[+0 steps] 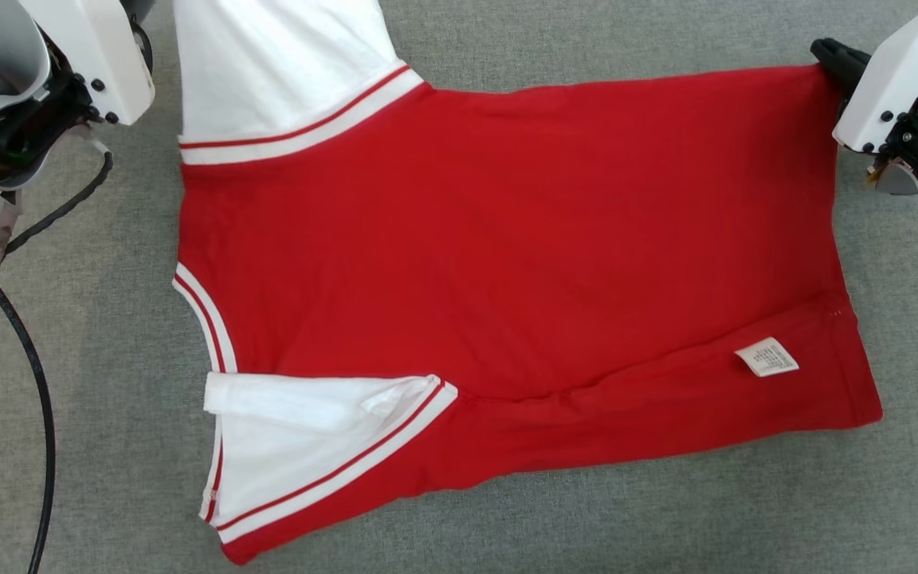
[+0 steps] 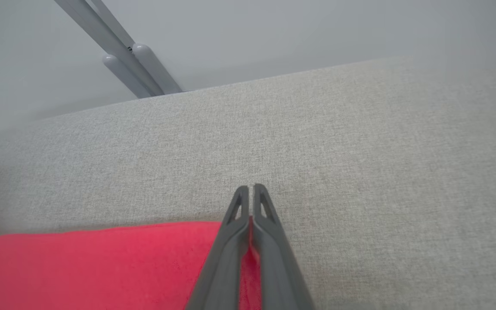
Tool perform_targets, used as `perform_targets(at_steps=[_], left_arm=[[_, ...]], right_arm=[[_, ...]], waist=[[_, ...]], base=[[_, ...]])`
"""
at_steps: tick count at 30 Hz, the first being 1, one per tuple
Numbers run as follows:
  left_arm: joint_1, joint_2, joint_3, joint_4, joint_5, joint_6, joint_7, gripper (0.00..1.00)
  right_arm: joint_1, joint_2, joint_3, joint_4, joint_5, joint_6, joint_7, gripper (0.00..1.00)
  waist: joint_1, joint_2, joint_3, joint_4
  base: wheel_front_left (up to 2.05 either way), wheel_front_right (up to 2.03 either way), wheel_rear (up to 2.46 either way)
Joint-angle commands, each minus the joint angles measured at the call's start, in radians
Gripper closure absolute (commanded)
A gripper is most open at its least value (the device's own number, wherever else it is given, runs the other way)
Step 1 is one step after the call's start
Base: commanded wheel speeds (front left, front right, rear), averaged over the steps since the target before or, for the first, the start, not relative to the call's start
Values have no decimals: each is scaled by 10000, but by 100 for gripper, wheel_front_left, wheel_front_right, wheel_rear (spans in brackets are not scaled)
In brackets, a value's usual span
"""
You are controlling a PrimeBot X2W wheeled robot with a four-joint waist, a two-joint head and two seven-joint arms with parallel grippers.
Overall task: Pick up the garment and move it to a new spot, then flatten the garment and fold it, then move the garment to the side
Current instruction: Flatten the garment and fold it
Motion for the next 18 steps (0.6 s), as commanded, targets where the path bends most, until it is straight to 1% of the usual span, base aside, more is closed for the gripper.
perform_targets(at_steps=[1, 5, 7, 10, 11, 13, 15, 18], left_arm=[[-156, 46, -54, 72, 41, -9, -223, 100], [-335, 46, -343, 29, -159, -9, -925, 100], [-170, 91, -547, -140, -496, -9, -1006, 100], [241, 471, -764, -623, -981, -9, -1233, 100], [241, 471, -764, -623, -981, -9, -1233, 100], [595, 698, -801, -1008, -1355, -8, -1463, 100], [960, 908, -807, -1541, -1748, -10, -1731, 100], [1577, 1429, -790, -2244, -2107, -8, -2096, 100]], right_arm=[[-32, -134, 77, 15, 121, -5, -255, 100], [-108, -262, 427, -5, 467, -3, -1135, 100], [-6, -355, 615, -51, 789, -3, -1360, 100], [335, -460, 931, -125, 1336, -3, -1439, 100], [335, -460, 931, -125, 1336, -3, -1439, 100], [584, -561, 1184, -330, 1719, -3, -1416, 100], [909, -747, 1337, -615, 2208, -3, -1407, 100], [1510, -1144, 1506, -1107, 2880, -3, -1415, 100]], waist=[[0, 0, -9, 14], [0, 0, -44, 91], [0, 0, -112, 120], [0, 0, -290, 101], [0, 0, -290, 101], [0, 0, -402, 119], [0, 0, -524, 159], [0, 0, -690, 203]], base=[[0, 0, 0], [0, 0, 0], [0, 0, 0], [0, 0, 0], [0, 0, 0], [0, 0, 0], [0, 0, 0], [0, 0, 0]])
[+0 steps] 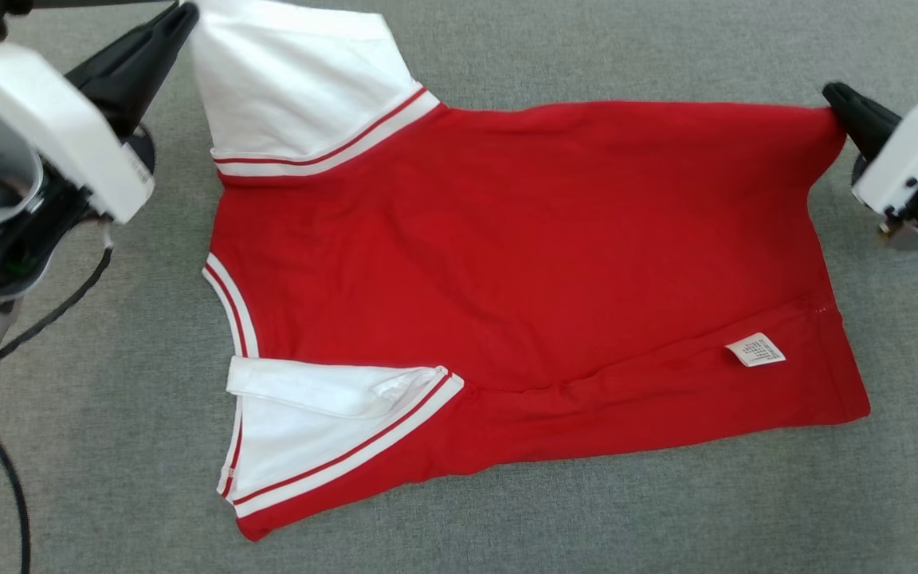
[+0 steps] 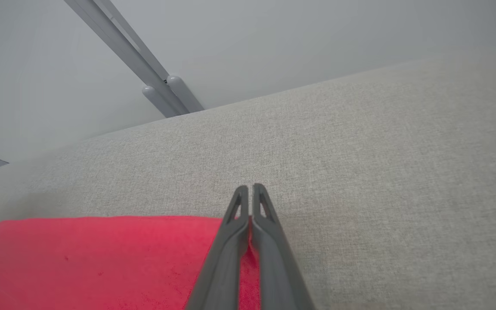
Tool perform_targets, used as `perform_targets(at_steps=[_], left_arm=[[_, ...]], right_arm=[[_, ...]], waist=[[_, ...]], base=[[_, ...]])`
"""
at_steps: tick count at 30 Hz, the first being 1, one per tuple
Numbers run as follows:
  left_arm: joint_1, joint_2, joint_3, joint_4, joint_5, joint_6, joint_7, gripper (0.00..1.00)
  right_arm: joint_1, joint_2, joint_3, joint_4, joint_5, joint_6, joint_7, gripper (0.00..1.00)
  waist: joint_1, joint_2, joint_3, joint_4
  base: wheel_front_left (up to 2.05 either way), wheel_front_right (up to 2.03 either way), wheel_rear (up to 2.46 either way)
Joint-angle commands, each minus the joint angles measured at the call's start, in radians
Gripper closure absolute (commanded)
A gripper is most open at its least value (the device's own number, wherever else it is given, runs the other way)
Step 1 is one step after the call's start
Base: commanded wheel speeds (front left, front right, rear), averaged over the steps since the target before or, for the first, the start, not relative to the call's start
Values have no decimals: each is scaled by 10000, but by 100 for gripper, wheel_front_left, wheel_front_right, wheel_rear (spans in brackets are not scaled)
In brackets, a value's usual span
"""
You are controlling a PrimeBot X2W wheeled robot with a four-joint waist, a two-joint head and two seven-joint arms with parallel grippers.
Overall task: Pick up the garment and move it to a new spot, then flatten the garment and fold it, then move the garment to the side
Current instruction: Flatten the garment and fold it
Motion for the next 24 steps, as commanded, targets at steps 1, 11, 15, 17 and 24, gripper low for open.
perform_targets(at_steps=[1, 11, 15, 17, 24], left_arm=[[307, 294, 49, -235, -149, -8, -162, 100], [2745, 1512, 319, -2607, -882, 496, -1171, 100], [4032, 1910, 268, -3776, -969, 1059, -1732, 100], [4660, 2025, 210, -4267, -1100, 1336, -1946, 100], [6396, 2188, 6, -5280, -1710, 2021, -2453, 100]], right_arm=[[350, -264, 76, -215, 224, -3, -36, 100], [2149, -1095, 251, -1368, 1174, -3, -395, 100], [2928, -1263, 202, -1739, 1304, -3, -523, 100], [3362, -1382, 115, -1950, 1395, -3, -571, 100], [4735, -1557, -274, -2657, 1433, -4, -530, 100]], waist=[[0, 0, -115, 38], [0, 0, -631, 145], [0, 0, -919, 236], [0, 0, -1098, 304], [0, 0, -1477, 452]], base=[[0, 0, 0], [0, 0, 0], [0, 0, 0], [0, 0, 0], [0, 0, 0]])
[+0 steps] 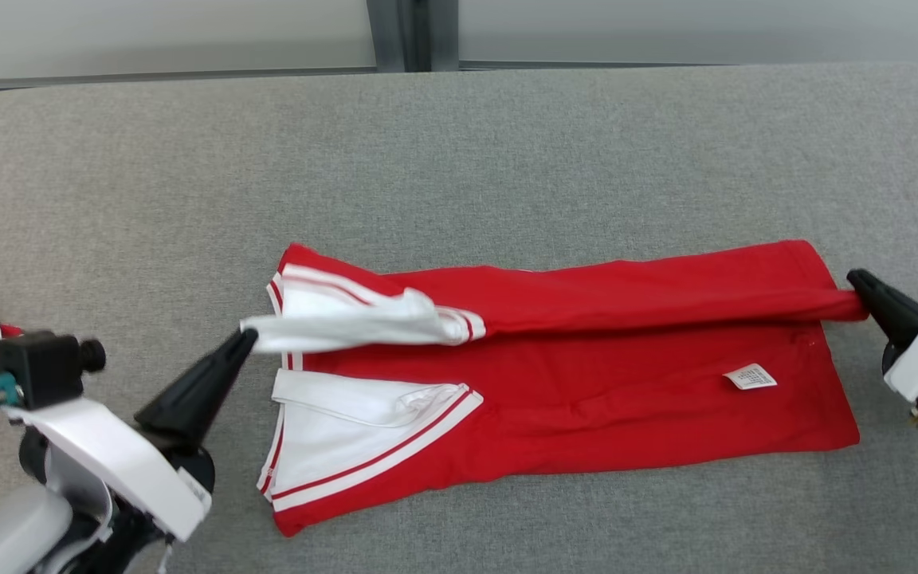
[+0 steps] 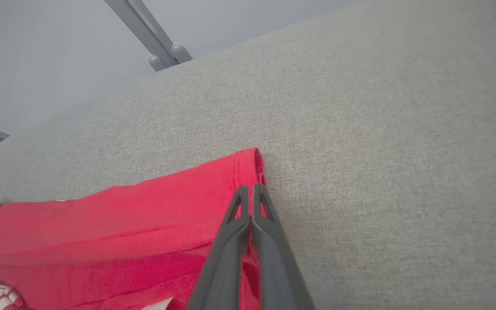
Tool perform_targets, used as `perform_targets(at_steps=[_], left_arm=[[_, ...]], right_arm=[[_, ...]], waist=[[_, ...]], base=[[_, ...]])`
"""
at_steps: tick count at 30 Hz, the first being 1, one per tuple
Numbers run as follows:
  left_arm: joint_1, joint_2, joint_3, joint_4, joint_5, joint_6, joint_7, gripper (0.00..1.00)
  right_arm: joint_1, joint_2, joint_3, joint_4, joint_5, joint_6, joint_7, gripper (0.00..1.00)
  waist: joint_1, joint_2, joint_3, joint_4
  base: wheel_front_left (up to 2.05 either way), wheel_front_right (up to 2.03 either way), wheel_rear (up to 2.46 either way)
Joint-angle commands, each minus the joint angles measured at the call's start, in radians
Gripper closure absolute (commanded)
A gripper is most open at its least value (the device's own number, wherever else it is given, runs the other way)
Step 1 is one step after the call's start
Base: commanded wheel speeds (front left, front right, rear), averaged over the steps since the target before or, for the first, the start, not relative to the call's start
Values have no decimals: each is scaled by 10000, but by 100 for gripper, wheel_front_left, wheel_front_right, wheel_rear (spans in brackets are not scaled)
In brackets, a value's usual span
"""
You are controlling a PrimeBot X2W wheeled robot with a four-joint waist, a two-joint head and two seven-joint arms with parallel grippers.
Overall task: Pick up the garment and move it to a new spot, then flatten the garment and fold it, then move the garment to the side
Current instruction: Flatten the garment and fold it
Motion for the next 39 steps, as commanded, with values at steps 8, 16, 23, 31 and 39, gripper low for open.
perform_targets(at_steps=[8, 16, 23, 31, 39], left_arm=[[1120, -1112, -560, 1026, -436, -187, -521, 100], [1197, -1976, -884, 2611, -125, -217, -813, 0], [1602, -2466, -239, 3498, 727, 937, -1431, 0], [3207, -3770, 2956, 2872, 3925, 2066, -1489, 0], [4894, -5359, 4656, 2214, 6694, 1773, -1493, 0]], right_arm=[[1533, 400, -437, -573, -276, -4, 231, 100], [2122, 683, -992, -413, -665, -4, -118, 0], [2582, 861, -1422, -926, -2090, -4, -2491, 0], [3379, 1753, -994, -1259, -3885, -4, -5159, 0], [4067, 2772, -1009, -1594, -5134, -4, -5752, 0]], waist=[[0, 0, -287, 248], [0, 0, -659, 299], [0, 0, -1464, 272], [0, 0, -2424, 149], [0, 0, -3148, -6]], base=[[0, 0, 0], [0, 0, 0], [0, 0, 0], [0, 0, 0], [0, 0, 0]])
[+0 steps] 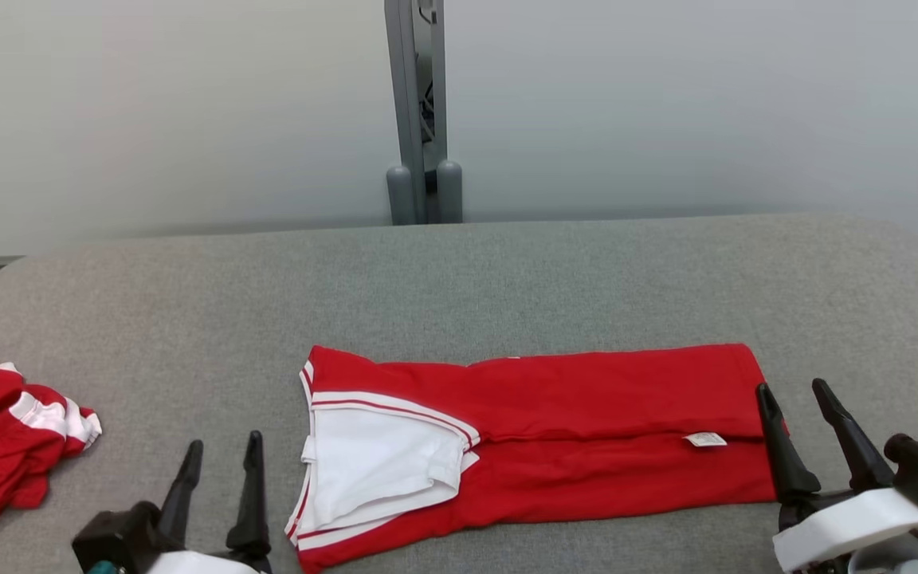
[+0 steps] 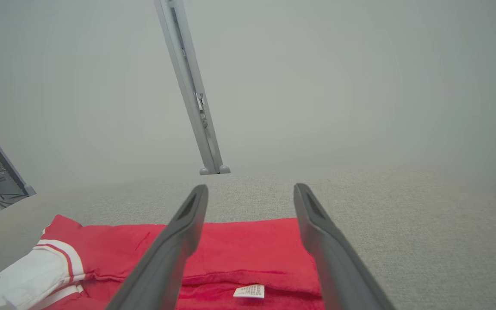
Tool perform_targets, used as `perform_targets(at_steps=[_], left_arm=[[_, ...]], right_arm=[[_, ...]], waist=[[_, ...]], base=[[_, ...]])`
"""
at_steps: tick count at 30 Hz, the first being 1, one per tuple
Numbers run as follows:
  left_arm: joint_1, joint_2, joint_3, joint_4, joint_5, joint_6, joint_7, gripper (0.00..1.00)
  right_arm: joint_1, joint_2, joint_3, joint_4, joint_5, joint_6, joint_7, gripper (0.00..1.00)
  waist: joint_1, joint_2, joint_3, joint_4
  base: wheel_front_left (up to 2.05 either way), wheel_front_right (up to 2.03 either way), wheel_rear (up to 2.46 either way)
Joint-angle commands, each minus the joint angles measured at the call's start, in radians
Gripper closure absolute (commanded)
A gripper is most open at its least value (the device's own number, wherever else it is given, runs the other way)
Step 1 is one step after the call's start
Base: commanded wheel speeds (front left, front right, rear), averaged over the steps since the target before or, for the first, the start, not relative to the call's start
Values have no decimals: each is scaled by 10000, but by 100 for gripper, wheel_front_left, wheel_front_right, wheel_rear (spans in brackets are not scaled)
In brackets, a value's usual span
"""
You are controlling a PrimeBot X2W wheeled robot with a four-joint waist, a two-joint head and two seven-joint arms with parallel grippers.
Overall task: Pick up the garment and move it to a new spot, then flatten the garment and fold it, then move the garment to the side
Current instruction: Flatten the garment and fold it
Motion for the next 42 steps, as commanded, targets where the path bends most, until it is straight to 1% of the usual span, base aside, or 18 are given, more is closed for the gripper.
perform_targets(at_steps=[1, 5, 9, 11, 13, 17, 18, 23, 29, 38, 40, 42], left_arm=[[179, -136, 123, -38, 273, -138, -37, 0], [707, -696, 549, -31, 1209, -510, -36, 0], [1240, -1159, 899, 131, 1787, -981, -38, 0], [1424, -1286, 1081, 195, 2199, -1140, -39, 0], [1644, -1531, 1295, 213, 2476, -1281, -39, 0], [1961, -1836, 1825, 8, 3046, -1667, -39, 0], [1961, -1836, 1825, 8, 3046, -1667, -39, 0], [2333, -2181, 2254, -36, 3590, -1897, -39, 0], [2410, -2364, 2457, 74, 4070, -2113, -38, 0], [2222, -2469, 2547, 142, 4331, -2340, -40, 0], [2152, -2477, 2535, 146, 4388, -2355, -40, 0], [2141, -2480, 2556, 223, 4197, -2357, -40, 0]], right_arm=[[206, 93, -180, -283, -155, -4, -85, 0], [1052, 534, -575, -963, -661, -4, -76, 0], [1812, 731, -713, -1382, -1228, -4, -78, 0], [2168, 800, -720, -1415, -1430, -4, -78, 0], [2432, 884, -755, -1444, -1502, -4, -78, 0], [2832, 1026, -822, -1478, -1487, -4, -79, 0], [2832, 1026, -822, -1478, -1487, -4, -79, 0], [3025, 1071, -719, -1412, -1333, -4, -80, 0], [3044, 1070, -725, -1358, -1213, -4, -80, 0], [2826, 1022, -787, -1185, -1130, -4, -80, 0], [2662, 1052, -900, -876, -999, -4, -81, 0], [2345, 985, -829, -651, -923, -4, -81, 0]], waist=[[0, -1, -215, 4], [0, -1, -567, 102], [0, -1, -902, 148], [0, -1, -1044, 142], [0, -1, -1151, 122], [0, -1, -1288, 59], [0, -1, -1288, 59], [0, -1, -1390, -96], [0, -1, -1411, -152], [0, -1, -1226, -13], [0, -1, -1120, 52], [0, -1, -1005, 152]], base=[[0, 0, 0], [0, 0, 0], [0, 0, 0], [0, 0, 0], [0, 0, 0], [0, 0, 0], [0, 0, 0], [0, 0, 0], [0, 0, 0], [0, 0, 0], [0, 0, 0], [0, 0, 0]])
